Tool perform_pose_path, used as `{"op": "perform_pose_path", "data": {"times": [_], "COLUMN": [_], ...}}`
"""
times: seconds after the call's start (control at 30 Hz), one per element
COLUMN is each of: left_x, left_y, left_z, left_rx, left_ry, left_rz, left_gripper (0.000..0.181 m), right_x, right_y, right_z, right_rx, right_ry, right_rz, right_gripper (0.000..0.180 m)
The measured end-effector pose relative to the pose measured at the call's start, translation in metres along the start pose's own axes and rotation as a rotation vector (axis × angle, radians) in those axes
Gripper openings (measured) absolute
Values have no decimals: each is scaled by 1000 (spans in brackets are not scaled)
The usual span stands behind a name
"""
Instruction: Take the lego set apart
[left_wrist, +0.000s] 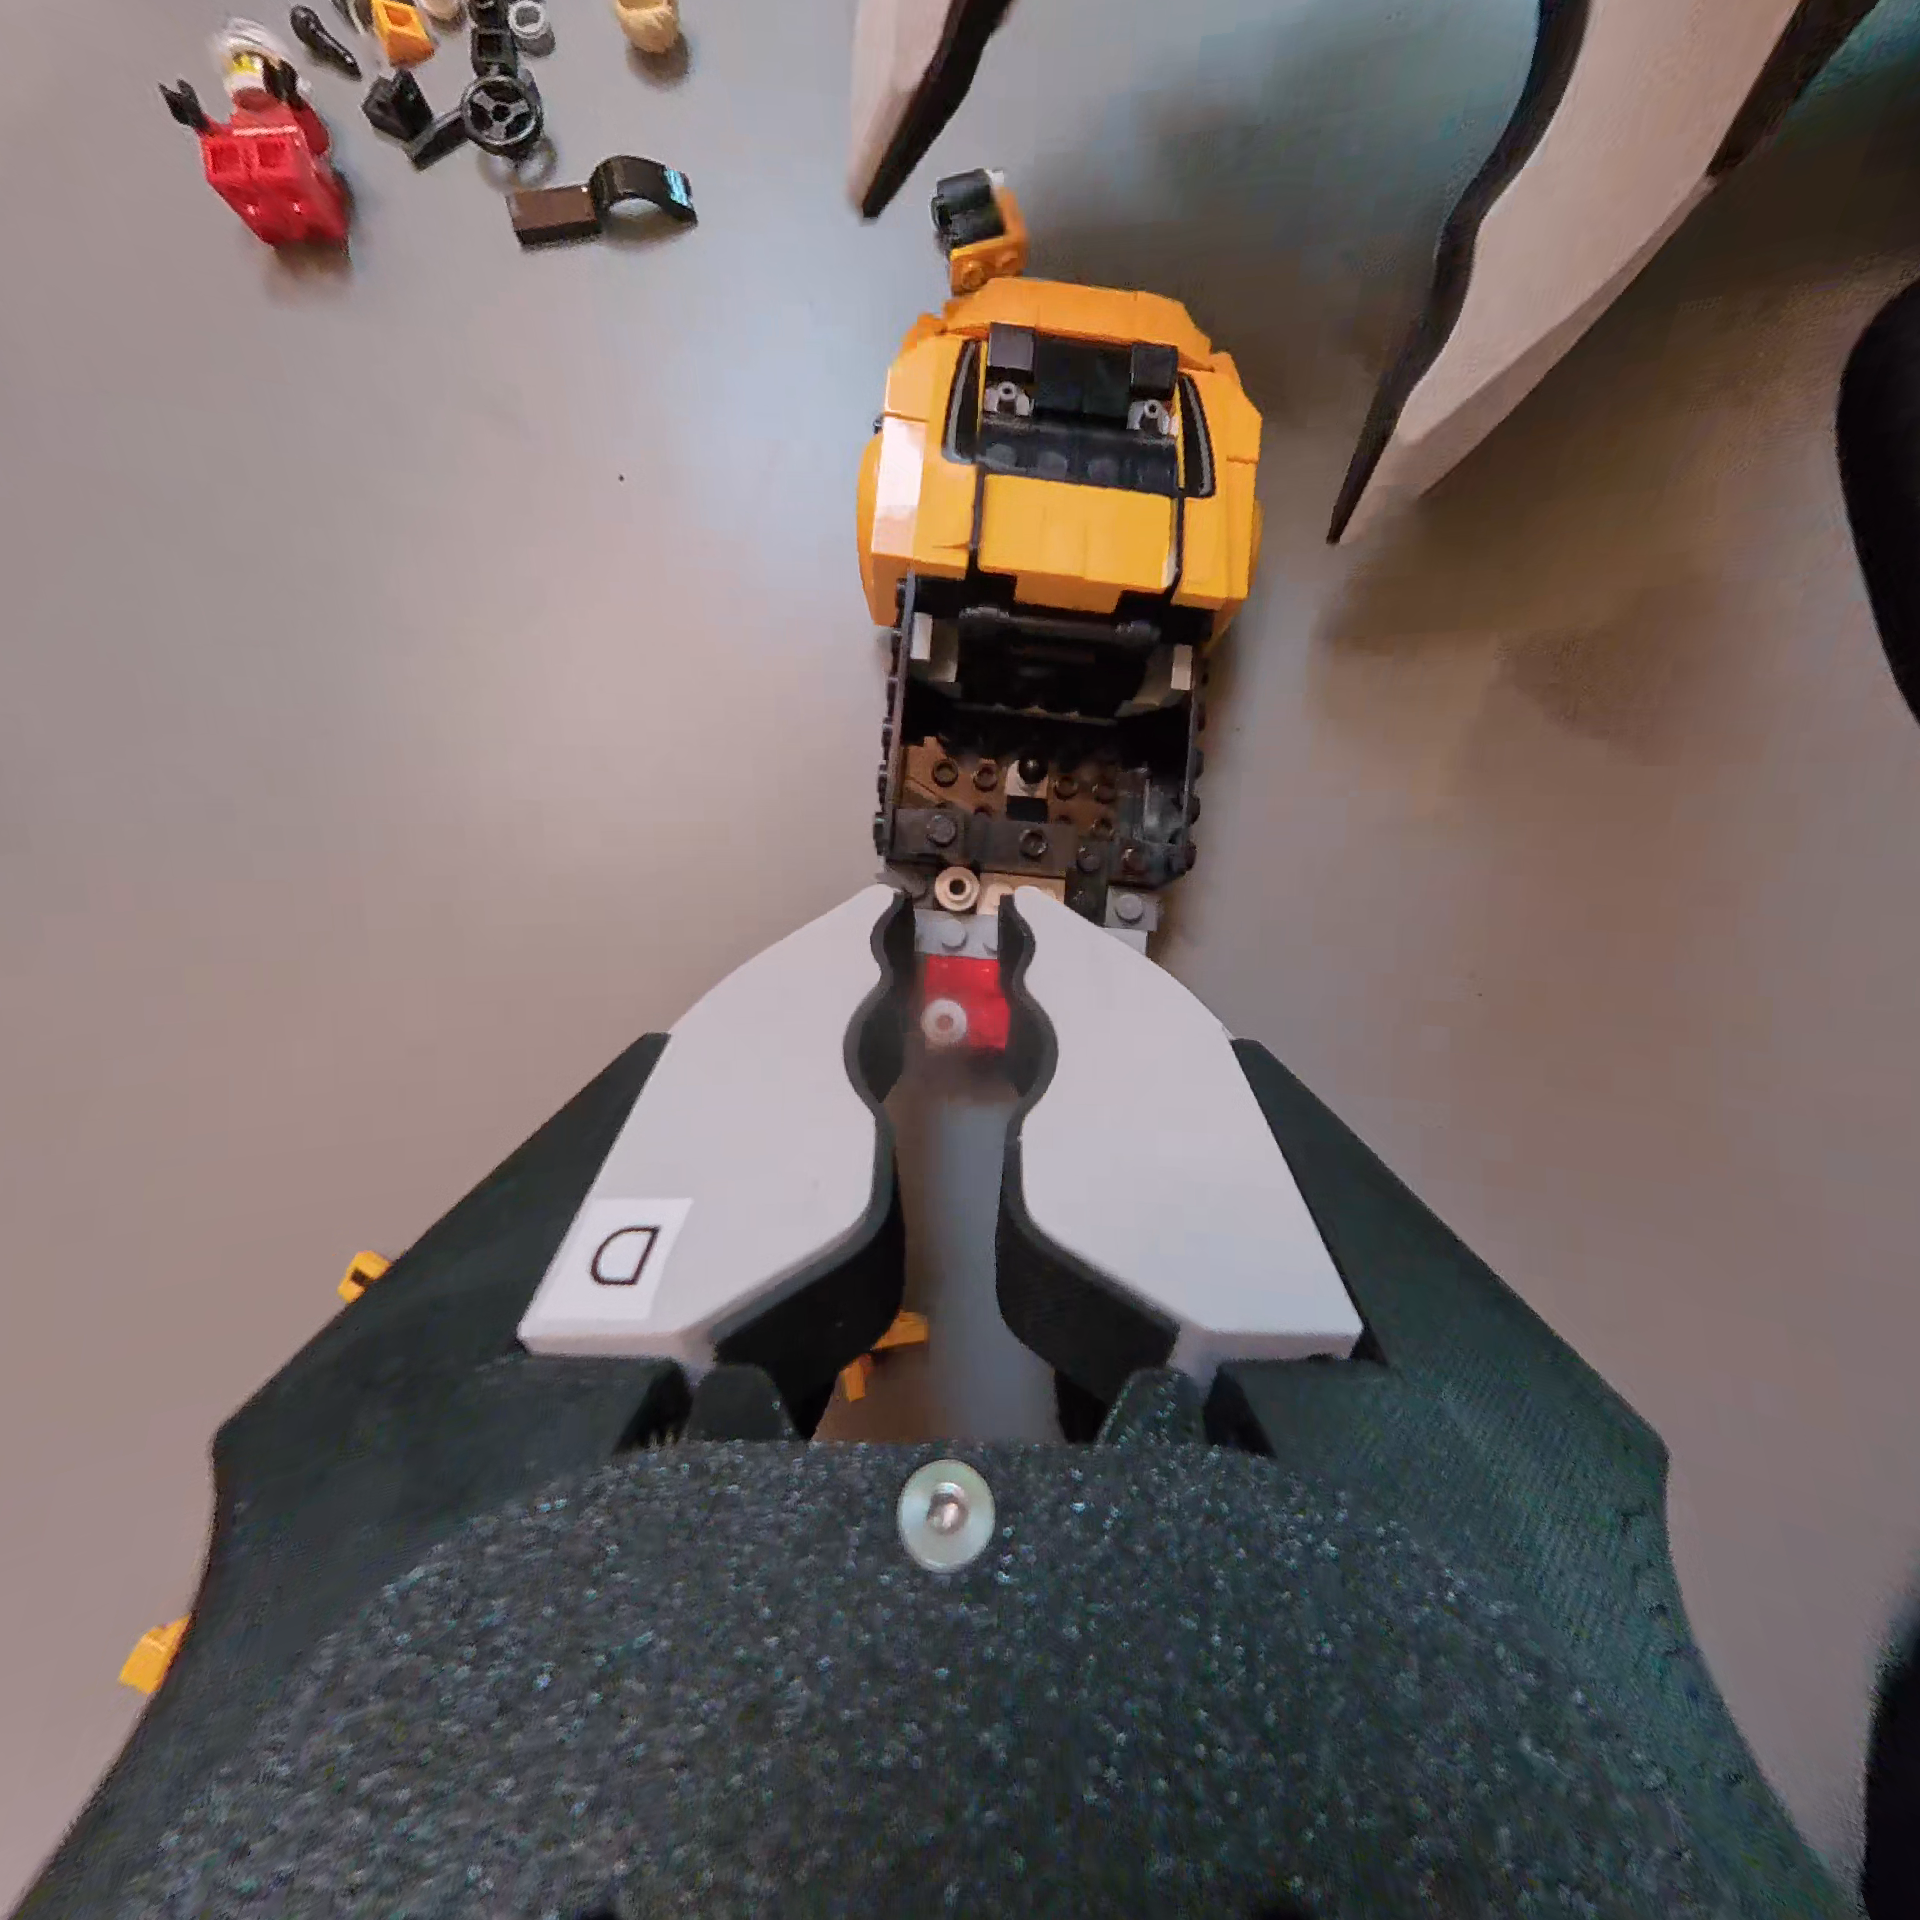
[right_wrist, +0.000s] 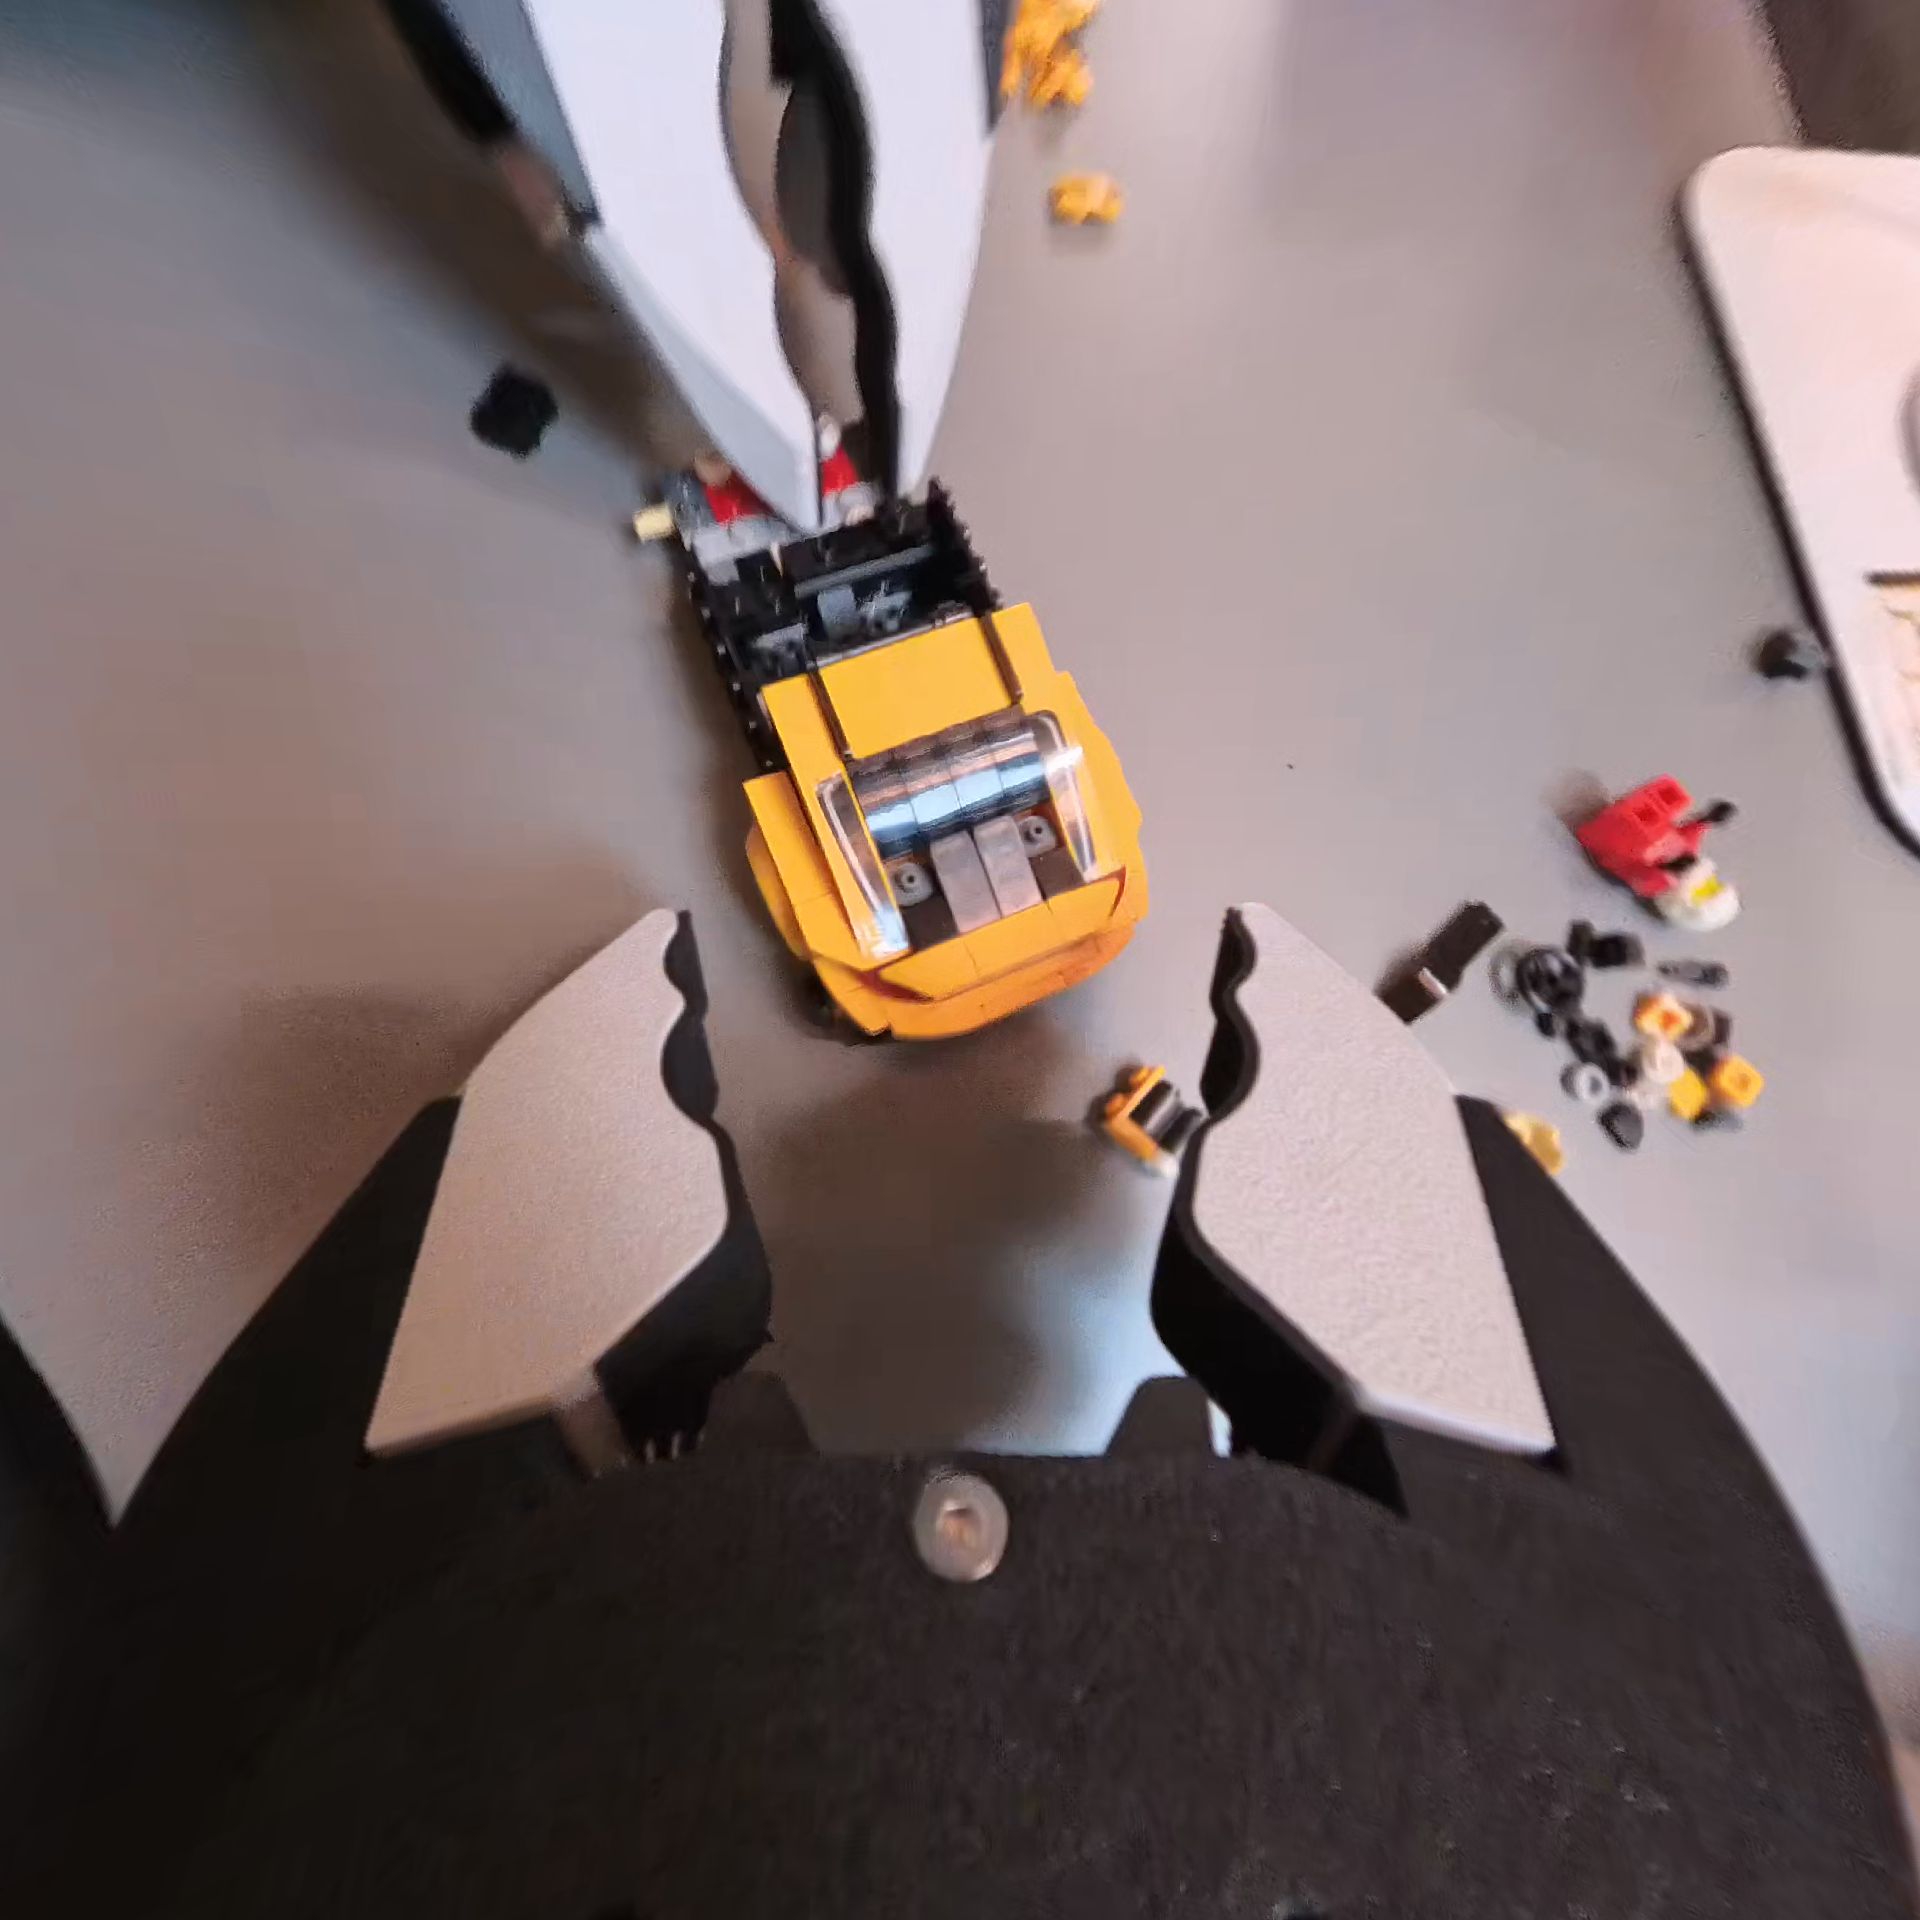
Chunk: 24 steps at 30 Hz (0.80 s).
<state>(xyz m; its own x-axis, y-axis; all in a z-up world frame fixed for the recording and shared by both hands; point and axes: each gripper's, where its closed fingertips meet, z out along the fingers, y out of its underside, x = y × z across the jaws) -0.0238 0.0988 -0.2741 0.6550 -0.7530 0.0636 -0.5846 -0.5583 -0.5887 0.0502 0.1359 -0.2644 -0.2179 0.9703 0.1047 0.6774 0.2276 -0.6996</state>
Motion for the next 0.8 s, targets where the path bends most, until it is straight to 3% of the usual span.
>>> {"op": "perform_pose_path", "data": {"times": [0.17,0.63,0.8], "left_x": [1,5,4], "left_y": [-1,-1,0], "left_z": [2,3,2], "left_rx": [-8,-8,-31], "left_ry": [36,73,20], "left_rz": [-14,-87,47], "left_gripper": [8,5,4], "right_x": [-6,-11,-11], "right_y": [-2,-3,-3], "right_z": [28,29,31], "right_rx": [-54,-34,-52], "right_ry": [-146,-77,-37], "right_rz": [-99,-45,-21], "right_gripper": [87,83,84]}}
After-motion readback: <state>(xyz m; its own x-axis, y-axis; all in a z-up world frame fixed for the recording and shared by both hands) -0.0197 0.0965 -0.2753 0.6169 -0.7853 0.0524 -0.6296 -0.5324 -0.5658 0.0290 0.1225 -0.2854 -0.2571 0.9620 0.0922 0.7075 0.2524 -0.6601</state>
